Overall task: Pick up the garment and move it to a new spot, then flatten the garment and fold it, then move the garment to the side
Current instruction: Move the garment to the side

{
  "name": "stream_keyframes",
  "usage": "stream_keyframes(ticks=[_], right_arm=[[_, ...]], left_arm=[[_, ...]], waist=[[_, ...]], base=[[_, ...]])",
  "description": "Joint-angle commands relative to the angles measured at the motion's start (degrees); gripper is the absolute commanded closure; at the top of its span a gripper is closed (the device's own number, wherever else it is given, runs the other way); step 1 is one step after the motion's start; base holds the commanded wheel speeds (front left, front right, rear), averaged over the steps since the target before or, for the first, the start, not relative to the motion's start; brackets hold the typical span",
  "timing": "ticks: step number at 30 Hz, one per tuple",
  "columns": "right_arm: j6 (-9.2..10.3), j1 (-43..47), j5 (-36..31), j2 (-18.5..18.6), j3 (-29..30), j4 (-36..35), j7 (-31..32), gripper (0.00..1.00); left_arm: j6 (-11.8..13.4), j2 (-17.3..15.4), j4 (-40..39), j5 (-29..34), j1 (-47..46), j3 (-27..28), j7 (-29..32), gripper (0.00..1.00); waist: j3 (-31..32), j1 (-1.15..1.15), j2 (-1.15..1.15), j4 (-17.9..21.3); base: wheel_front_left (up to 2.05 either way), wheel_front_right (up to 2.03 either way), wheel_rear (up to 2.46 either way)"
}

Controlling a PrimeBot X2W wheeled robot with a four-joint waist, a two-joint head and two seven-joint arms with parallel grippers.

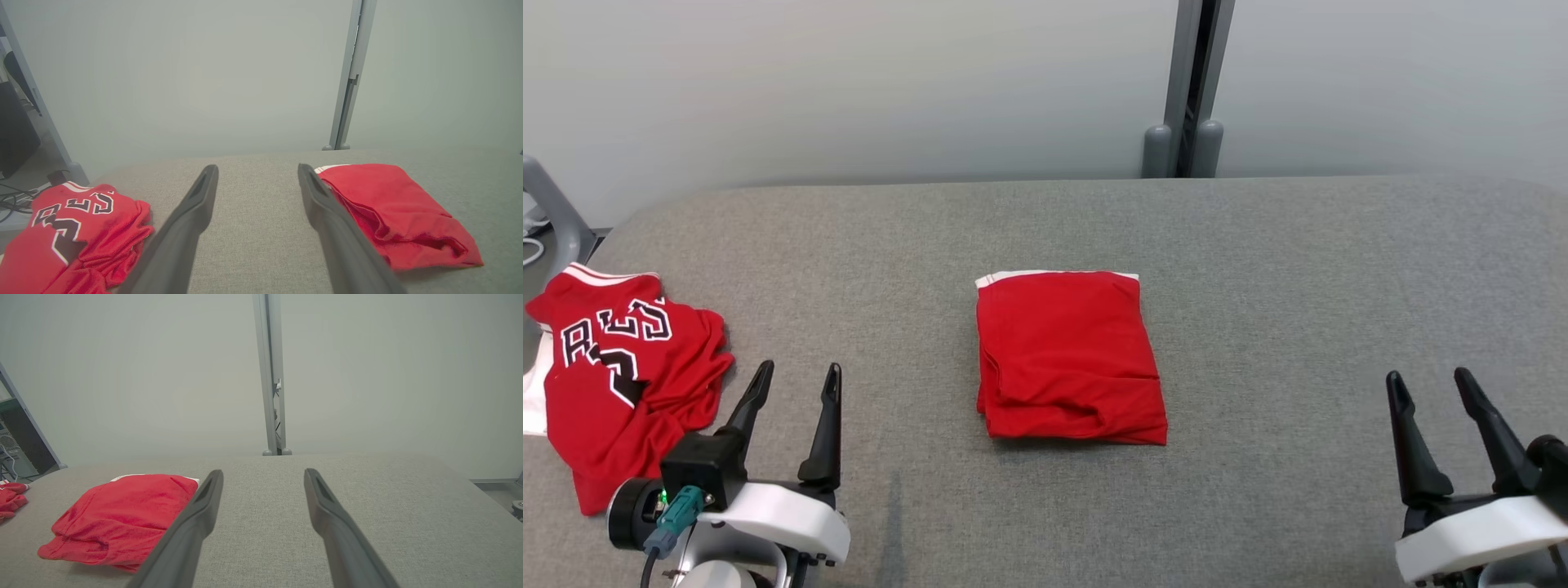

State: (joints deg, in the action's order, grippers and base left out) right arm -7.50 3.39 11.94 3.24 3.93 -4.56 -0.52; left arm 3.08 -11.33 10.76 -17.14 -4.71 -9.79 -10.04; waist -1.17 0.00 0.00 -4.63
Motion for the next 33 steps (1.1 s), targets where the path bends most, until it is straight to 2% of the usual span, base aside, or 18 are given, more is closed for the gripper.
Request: stream_keyframes(ticks=[1, 11, 18, 25, 33], right_arm=[[0.02, -1.0, -0.6, 0.4, 0.6, -0.3, 0.3, 0.00], [0.02, -7.9, 0.5, 5.3, 0.5, 5.3, 2.0, 0.00], [0.02, -15.0, 1.4, 8.8, -4.5, 12.7, 2.6, 0.00], [0.02, -20.5, 3.3, 8.8, -10.9, 22.3, 1.8, 0.00], [0.02, -24.1, 6.5, 7.3, -16.5, 30.9, 0.6, 0.00]], left_arm=[[0.1, -0.1, -0.1, -0.3, -1.2, 0.0, -0.2, 0.00], [-0.4, 1.8, -0.1, -0.5, -6.9, -1.0, -2.6, 0.00], [-1.0, 3.8, 1.1, -0.6, -11.0, -1.4, -4.4, 0.00], [-1.9, 5.1, 2.3, -0.6, -13.0, -1.1, -5.2, 0.00], [-2.5, 5.9, 1.7, 0.4, -13.7, -0.3, -5.2, 0.00]], waist=[[-0.7, 0.00, 0.00, -0.6], [-7.1, 0.00, 0.00, -7.5], [-12.1, 0.00, 0.00, -12.6], [-14.8, 0.00, 0.00, -15.0], [-15.6, 0.00, 0.00, -15.4]], base=[[0.00, 0.00, 0.00], [0.00, 0.00, 0.00], [0.00, 0.00, 0.00], [0.00, 0.00, 0.00], [0.00, 0.00, 0.00]])
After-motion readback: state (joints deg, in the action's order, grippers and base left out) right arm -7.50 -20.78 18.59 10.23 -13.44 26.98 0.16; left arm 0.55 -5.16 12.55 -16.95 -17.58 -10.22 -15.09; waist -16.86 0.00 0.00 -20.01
